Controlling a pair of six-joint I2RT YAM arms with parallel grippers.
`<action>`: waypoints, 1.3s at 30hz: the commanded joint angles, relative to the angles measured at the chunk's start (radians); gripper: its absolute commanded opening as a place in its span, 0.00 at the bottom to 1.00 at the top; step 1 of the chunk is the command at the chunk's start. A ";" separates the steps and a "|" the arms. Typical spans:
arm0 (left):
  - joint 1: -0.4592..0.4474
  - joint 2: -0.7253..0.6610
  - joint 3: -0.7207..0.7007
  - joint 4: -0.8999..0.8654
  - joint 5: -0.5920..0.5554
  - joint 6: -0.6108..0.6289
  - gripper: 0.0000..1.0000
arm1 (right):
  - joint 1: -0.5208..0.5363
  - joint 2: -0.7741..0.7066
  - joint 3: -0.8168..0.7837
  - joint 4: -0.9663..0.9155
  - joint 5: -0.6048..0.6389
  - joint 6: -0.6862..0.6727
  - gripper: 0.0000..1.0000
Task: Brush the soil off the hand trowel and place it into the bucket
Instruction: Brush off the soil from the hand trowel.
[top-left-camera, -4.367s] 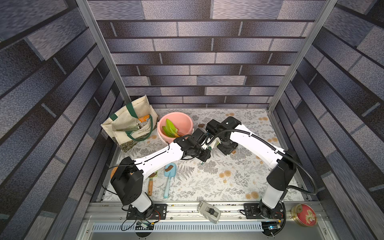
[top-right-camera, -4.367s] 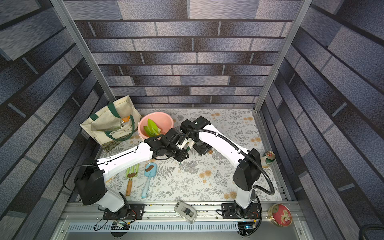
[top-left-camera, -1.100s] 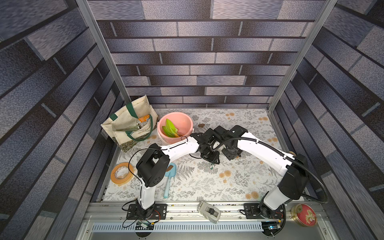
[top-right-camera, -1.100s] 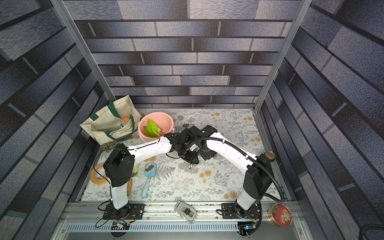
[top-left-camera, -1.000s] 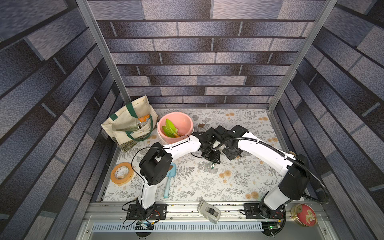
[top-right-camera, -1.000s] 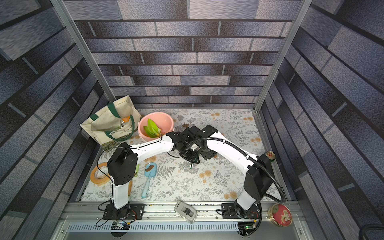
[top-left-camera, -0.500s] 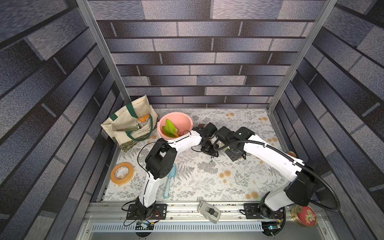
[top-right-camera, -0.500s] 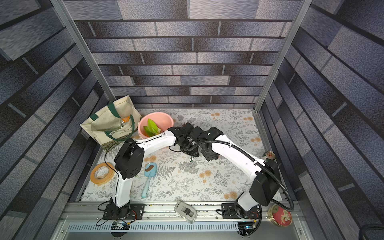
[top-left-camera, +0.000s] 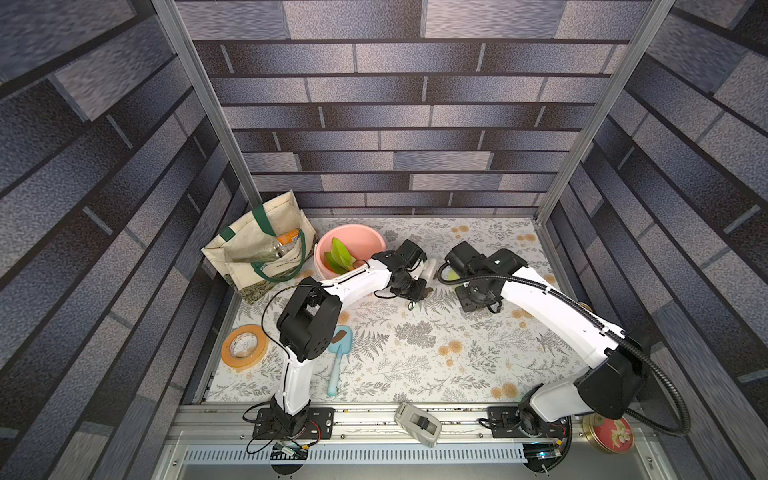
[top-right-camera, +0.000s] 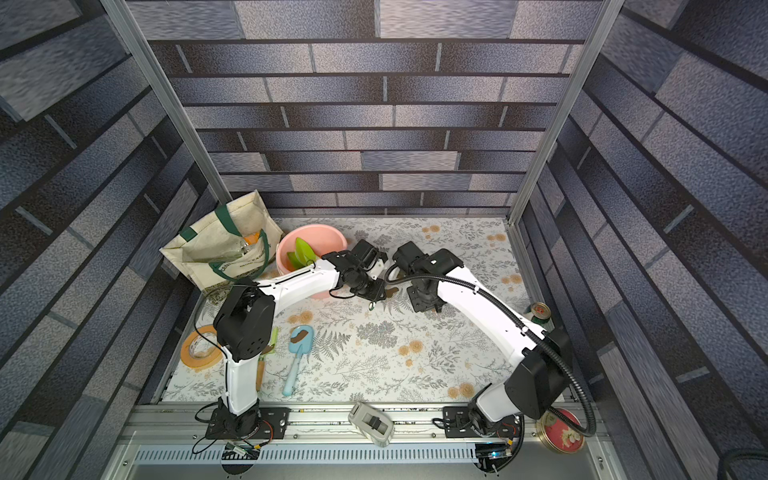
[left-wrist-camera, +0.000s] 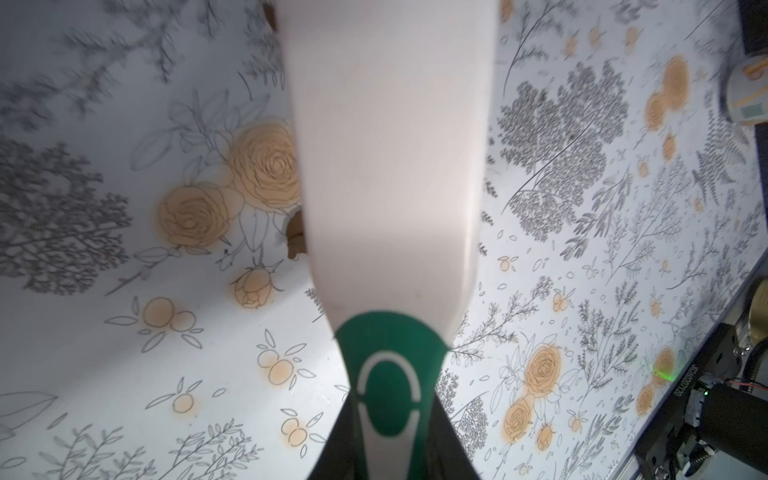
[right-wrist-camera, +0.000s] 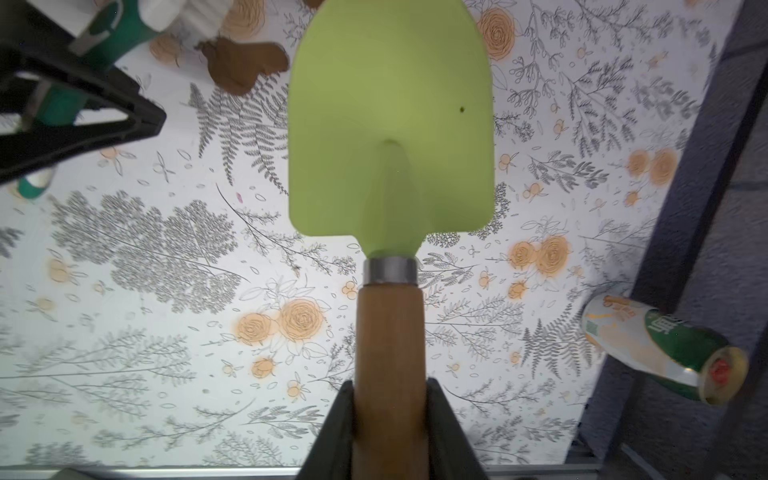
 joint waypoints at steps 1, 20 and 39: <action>-0.009 -0.137 -0.064 0.171 -0.049 -0.045 0.00 | -0.121 -0.063 0.006 0.128 -0.360 0.099 0.00; -0.143 -0.340 -0.473 1.019 -0.141 -0.083 0.00 | -0.461 -0.161 -0.241 0.756 -1.362 0.805 0.00; -0.186 -0.349 -0.565 1.179 -0.254 -0.135 0.00 | -0.482 -0.189 -0.186 0.822 -1.364 0.954 0.01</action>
